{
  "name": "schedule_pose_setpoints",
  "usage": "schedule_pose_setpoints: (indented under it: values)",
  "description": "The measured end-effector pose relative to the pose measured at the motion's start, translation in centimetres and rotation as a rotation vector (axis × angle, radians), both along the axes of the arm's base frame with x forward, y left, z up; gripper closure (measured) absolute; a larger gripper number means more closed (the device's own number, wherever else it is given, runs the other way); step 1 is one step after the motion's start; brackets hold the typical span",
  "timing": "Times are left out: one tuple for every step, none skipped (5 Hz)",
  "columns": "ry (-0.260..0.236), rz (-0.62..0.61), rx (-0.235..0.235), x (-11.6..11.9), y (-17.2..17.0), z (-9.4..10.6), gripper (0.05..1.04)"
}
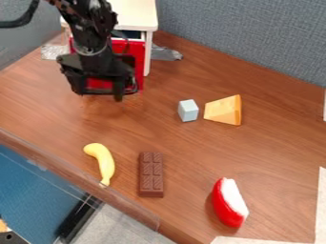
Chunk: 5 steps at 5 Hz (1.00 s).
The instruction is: Closed the drawer.
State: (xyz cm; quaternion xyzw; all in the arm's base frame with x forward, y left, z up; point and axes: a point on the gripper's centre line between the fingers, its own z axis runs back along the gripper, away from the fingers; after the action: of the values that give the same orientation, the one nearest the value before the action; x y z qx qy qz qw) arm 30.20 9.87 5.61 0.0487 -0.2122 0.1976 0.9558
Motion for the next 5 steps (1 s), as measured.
schedule_pose_setpoints:
  values:
    - [-0.011, 0.022, 0.013, 1.1, 1.1, 0.2, 0.084]
    - [-0.001, 0.05, 0.014, 1.5, 1.9, -0.2, 0.083]
    - [0.0, 0.041, 0.028, 1.5, 2.2, -0.2, 0.085]
    - [0.0, 0.036, 0.034, 1.6, 2.2, -0.1, 0.085]
    - [-0.035, 0.028, 0.036, 1.4, 1.9, 1.3, 0.085]
